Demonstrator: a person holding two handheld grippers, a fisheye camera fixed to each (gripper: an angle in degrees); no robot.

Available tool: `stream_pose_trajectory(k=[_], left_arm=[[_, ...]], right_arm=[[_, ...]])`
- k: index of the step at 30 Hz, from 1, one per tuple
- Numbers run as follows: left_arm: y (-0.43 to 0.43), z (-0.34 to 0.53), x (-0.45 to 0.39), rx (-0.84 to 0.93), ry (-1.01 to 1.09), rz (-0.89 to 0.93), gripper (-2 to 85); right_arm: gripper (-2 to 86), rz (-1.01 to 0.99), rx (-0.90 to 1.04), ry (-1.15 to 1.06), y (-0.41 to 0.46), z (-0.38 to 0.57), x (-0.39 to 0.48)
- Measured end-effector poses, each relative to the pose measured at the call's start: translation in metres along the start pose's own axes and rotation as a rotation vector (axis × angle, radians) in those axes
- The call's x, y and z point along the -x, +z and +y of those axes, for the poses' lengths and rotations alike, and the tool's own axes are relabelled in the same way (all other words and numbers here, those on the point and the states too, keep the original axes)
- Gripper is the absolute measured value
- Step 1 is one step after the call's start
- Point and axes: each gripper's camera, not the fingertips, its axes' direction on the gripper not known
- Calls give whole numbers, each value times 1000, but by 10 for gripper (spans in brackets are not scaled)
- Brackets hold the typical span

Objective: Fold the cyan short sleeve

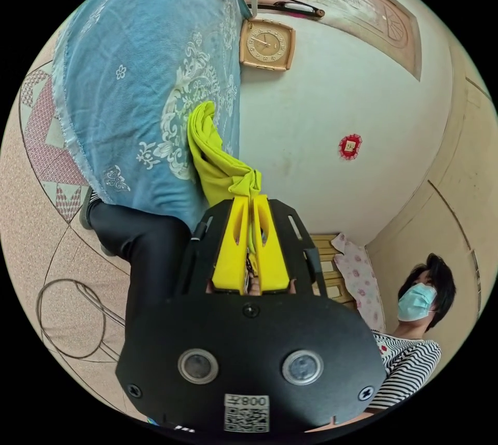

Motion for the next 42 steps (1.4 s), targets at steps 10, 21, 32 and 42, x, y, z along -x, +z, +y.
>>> stream_pose_trajectory(k=[10, 21, 32, 42], left_arm=[[22, 1, -62, 56, 75, 54, 18], [75, -5, -139, 148, 168, 105, 17], [183, -24, -233, 282, 258, 159, 18], [320, -43, -305, 432, 280, 180, 18]], right_arm=[[18, -19, -49, -84, -74, 43, -39], [16, -64, -110, -185, -160, 95, -99], [17, -108, -219, -330, -269, 136, -162], [17, -119, -318, -409, -369, 158, -238]])
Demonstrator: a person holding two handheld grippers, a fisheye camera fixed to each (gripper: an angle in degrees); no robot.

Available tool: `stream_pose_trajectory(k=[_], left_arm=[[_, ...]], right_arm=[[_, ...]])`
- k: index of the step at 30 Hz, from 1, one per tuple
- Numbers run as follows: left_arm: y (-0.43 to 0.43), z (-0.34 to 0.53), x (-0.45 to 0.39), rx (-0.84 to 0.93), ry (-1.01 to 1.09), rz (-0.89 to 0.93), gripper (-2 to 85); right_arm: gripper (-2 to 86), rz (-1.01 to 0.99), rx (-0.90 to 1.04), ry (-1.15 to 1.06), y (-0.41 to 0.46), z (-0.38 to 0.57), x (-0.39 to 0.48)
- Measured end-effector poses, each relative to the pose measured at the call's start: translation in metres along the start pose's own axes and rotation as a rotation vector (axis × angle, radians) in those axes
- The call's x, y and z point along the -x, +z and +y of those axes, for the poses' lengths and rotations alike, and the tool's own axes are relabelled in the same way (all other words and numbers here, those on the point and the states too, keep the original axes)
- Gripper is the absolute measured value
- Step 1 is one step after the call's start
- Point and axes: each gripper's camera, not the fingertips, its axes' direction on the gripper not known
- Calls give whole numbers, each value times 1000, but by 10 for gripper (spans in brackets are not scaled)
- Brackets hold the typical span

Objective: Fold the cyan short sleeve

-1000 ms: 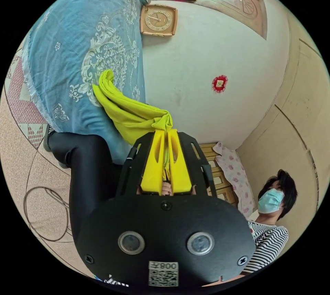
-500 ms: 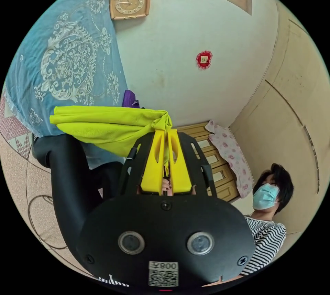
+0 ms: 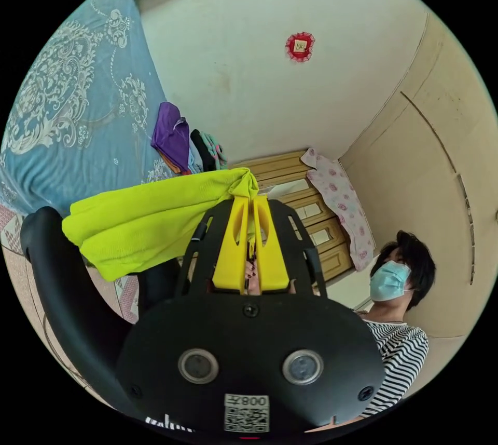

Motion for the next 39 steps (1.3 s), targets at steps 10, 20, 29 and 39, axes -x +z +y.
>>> stream_pose_trajectory(k=[10, 20, 29, 39], left_arm=[[182, -167, 27, 113, -93, -63, 18], [432, -446, -18, 124, 165, -24, 18], [587, -543, 61, 210, 190, -145, 18], [658, -512, 219, 298, -178, -200, 20]], right_arm=[[18, 75, -97, 48, -111, -78, -134], [21, 191, -195, -122, -210, -366, -202], [22, 598, -168, -151, -250, -481, -297], [25, 813, -70, 221, -270, -412, -564]])
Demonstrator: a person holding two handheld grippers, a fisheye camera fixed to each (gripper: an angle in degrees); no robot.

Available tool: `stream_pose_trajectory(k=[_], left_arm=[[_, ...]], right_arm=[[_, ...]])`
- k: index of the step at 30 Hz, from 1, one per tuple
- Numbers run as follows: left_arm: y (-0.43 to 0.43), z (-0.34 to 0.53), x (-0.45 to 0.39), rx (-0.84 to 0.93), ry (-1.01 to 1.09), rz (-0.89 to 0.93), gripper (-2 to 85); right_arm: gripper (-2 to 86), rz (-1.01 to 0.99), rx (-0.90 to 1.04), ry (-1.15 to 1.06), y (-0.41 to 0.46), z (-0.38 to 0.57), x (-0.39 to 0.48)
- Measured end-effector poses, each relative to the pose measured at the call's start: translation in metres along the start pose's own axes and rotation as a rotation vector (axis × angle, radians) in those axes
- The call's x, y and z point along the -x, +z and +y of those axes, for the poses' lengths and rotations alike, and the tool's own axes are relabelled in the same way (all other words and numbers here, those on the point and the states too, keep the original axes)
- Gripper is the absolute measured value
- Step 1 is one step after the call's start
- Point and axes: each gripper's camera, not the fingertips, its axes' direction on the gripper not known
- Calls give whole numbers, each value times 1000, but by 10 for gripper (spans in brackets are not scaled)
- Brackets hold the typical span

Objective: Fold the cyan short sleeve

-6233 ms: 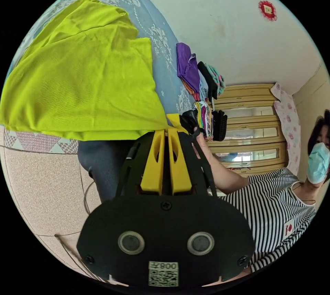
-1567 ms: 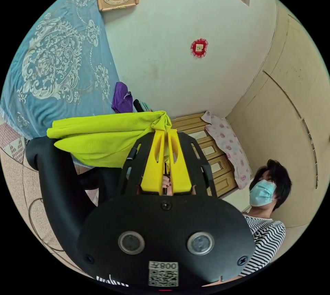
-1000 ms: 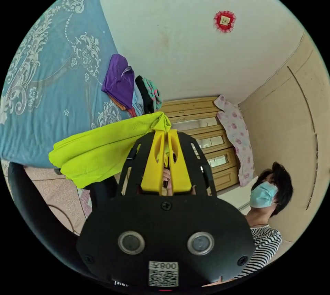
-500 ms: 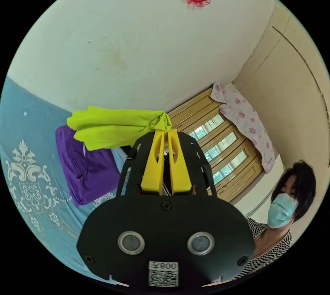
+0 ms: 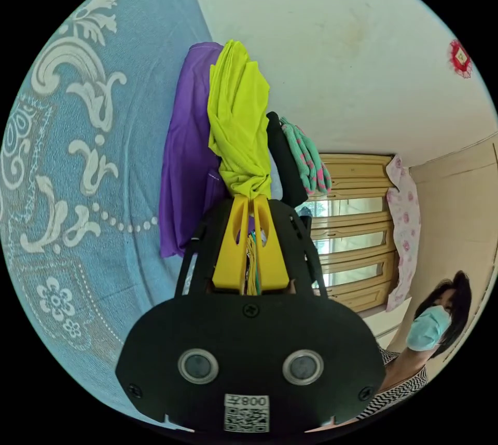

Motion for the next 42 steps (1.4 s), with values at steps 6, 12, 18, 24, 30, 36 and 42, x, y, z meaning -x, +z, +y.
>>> stream_pose_trajectory(k=[6, 12, 18, 24, 30, 36, 42], left_arm=[[30, -10, -24, 44, 63, -59, 23], [52, -11, -29, 49, 27, -67, 28], [49, 5, -43, 22, 26, -51, 17], [58, 15, -83, -29, 117, -47, 4], [111, -4, -107, 26, 144, -185, 2], [124, 7, -111, 40, 101, -148, 2], [104, 82, -142, 157, 243, -48, 1]], right_arm=[[25, 40, -1, -69, 12, 12, -20], [24, -56, -34, 15, 28, 24, -66], [13, -50, -112, 41, 14, 55, -82], [2, 171, -279, -72, -15, 89, -33], [1, 348, -237, -207, 9, 73, 8], [1, 365, -144, -134, 18, 59, -24], [3, 319, -222, -202, -39, 120, -16]])
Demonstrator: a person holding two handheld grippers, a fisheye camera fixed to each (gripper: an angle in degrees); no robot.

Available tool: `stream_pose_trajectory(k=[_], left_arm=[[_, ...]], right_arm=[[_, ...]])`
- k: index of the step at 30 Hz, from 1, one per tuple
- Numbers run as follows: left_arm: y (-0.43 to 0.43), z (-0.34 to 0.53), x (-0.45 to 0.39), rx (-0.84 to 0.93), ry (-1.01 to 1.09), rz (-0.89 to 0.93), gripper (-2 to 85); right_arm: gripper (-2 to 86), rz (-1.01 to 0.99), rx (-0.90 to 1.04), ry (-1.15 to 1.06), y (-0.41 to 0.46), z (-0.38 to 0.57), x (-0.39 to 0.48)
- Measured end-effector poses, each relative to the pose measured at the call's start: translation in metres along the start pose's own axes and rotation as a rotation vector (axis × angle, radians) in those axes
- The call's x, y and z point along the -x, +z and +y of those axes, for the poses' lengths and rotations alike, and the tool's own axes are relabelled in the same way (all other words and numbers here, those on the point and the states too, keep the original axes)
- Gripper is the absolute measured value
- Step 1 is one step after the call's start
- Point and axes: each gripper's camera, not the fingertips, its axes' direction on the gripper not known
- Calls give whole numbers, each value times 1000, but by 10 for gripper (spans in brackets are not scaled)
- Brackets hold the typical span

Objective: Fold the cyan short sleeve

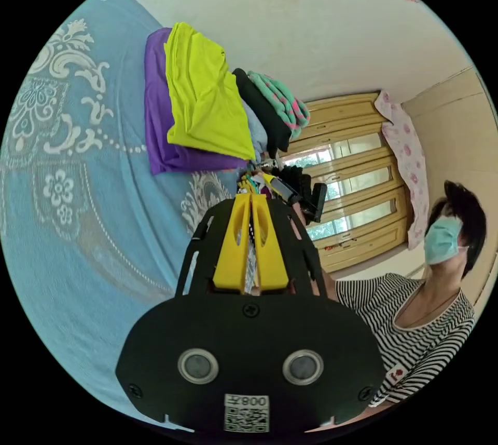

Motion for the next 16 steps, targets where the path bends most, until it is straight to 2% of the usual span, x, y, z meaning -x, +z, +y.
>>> stream_pose_trajectory(k=[3, 5, 10, 16], left_arm=[[0, 62, -9, 129, -21, -2, 1], [1, 111, -13, 202, -92, -4, 2], [8, 174, -27, 182, -216, 84, 2], [33, 186, -67, 220, -159, 127, 2]], right_arm=[[6, -2, -52, -41, -56, 48, 1], [12, 67, -98, -46, -106, 80, -9], [63, 254, -173, 74, -198, 101, -68], [83, 282, -188, 315, -259, 71, -166]])
